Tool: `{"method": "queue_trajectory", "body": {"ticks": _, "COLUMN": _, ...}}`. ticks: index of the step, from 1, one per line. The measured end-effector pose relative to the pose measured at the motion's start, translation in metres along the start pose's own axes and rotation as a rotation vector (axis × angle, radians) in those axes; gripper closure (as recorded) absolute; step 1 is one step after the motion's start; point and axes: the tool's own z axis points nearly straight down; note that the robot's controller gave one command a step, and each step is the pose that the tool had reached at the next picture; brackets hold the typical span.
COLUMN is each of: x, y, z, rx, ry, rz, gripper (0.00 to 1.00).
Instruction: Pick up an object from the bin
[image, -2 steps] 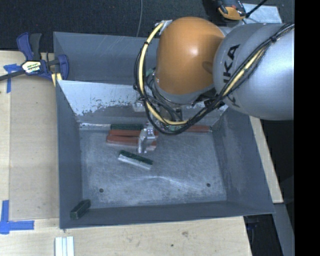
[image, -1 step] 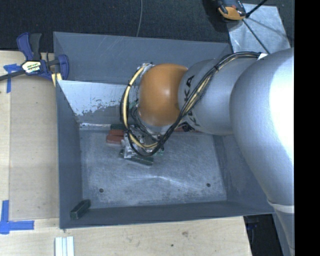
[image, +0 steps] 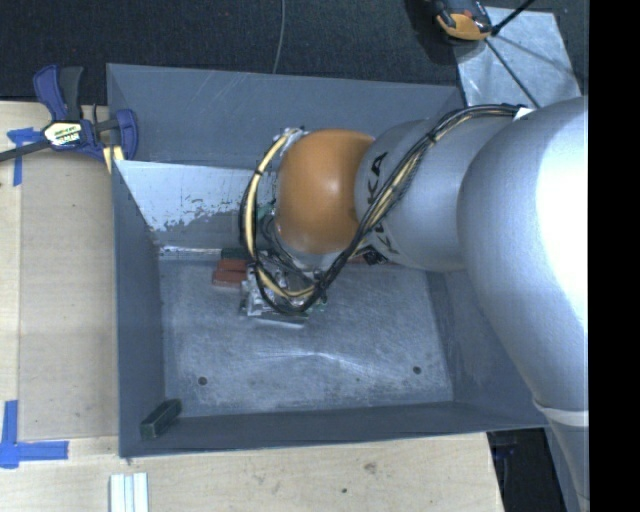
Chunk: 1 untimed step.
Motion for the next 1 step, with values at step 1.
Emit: {"method": "queue_trajectory", "body": {"ticks": 1, "x": -0.0102, "y": 0.0028, "z": -0.1825, "rx": 0.003, "ry": 0.009, "rz": -0.011, "gripper": 1.0}}
